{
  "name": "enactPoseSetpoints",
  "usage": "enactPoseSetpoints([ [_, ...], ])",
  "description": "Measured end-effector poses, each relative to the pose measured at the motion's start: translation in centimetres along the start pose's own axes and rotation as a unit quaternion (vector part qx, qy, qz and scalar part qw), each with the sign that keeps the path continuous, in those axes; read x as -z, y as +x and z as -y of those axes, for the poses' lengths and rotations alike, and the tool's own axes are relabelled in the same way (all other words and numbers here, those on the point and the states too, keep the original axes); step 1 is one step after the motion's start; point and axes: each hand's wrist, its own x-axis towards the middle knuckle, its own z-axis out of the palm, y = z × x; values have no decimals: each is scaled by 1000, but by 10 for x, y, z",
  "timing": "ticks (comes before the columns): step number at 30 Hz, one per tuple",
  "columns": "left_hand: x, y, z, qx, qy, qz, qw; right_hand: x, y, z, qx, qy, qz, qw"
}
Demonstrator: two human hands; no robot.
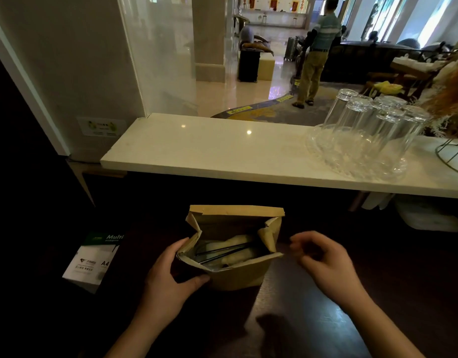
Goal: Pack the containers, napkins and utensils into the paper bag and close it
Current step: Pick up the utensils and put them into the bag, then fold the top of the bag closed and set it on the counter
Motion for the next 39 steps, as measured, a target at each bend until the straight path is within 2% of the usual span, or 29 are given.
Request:
enactPoseSetpoints([
  [2, -2, 1, -1, -2, -6, -16, 1000, -8, -7, -13, -48, -7, 50, 998],
  [5, -5, 5, -3, -1, -16, -33, 999, -22, -12, -27, -57, -42, 91, 993],
  [18, -11, 21, -1, 6, -11, -77, 997, -56, 7, -36, -16, -43, -3, 999],
  [26, -17, 44, 2, 50, -53, -114, 991, -66, 22, -42, -37, 8, -4, 999],
  [29, -15, 57, 0, 68, -95, -97, 988, -66, 27, -41, -37, 8, -11, 999],
  [34, -10, 79, -5, 72, -161, 2, 984, -62, 32, -41, -46, 8, -15, 999],
  [39, -12, 89, -5, 59, -127, 3, 990, -59, 38, -46, -76, 75, -37, 994],
])
